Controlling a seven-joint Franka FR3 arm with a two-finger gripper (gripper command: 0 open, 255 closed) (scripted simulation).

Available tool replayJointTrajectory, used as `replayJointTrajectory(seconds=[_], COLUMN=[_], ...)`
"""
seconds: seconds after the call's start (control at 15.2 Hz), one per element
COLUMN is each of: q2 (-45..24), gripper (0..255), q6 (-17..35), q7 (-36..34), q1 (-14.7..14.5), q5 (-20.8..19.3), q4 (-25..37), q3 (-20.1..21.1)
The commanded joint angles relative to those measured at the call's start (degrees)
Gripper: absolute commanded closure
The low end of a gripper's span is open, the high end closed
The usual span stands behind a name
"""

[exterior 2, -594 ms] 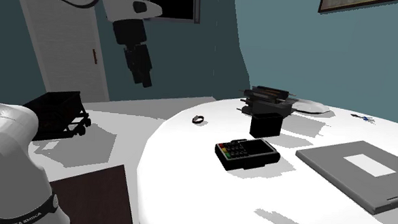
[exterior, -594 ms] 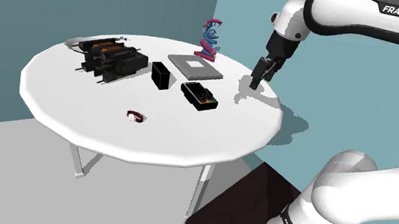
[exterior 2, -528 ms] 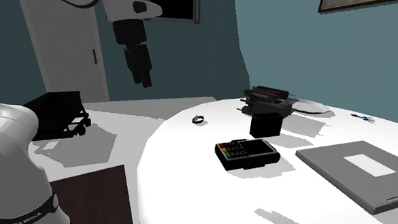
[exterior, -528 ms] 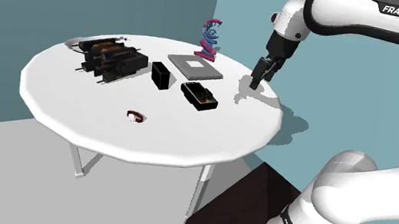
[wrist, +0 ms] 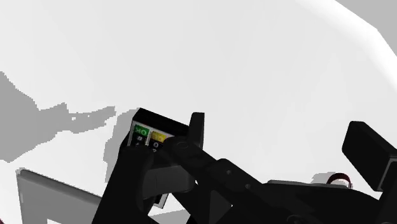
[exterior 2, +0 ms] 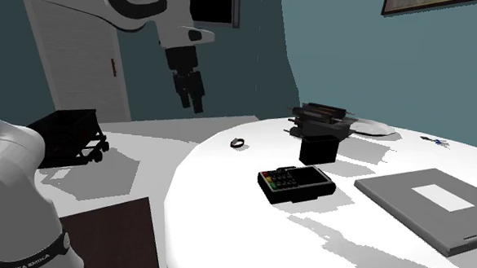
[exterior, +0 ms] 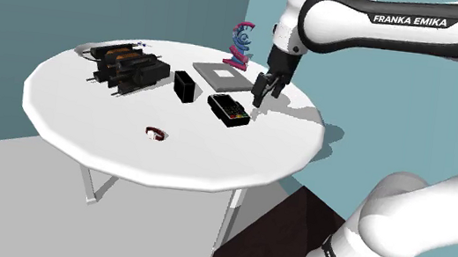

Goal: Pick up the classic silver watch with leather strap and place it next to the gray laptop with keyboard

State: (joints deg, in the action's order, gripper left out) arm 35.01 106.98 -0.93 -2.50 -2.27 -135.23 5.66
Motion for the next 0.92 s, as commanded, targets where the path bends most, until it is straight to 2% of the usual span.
replayJointTrajectory(seconds=[0.0, 0.4, 0.86], q2=[-3.77, -15.91, -31.11], gripper=[0, 0, 0], q6=[1.99, 7.52, 11.23], q7=[-1.98, -7.59, -14.67], q1=[-0.34, -0.77, -1.57], q5=[0.35, -0.31, -3.89], q4=[1.55, 7.30, 17.32], q3=[1.62, 5.85, 9.82])
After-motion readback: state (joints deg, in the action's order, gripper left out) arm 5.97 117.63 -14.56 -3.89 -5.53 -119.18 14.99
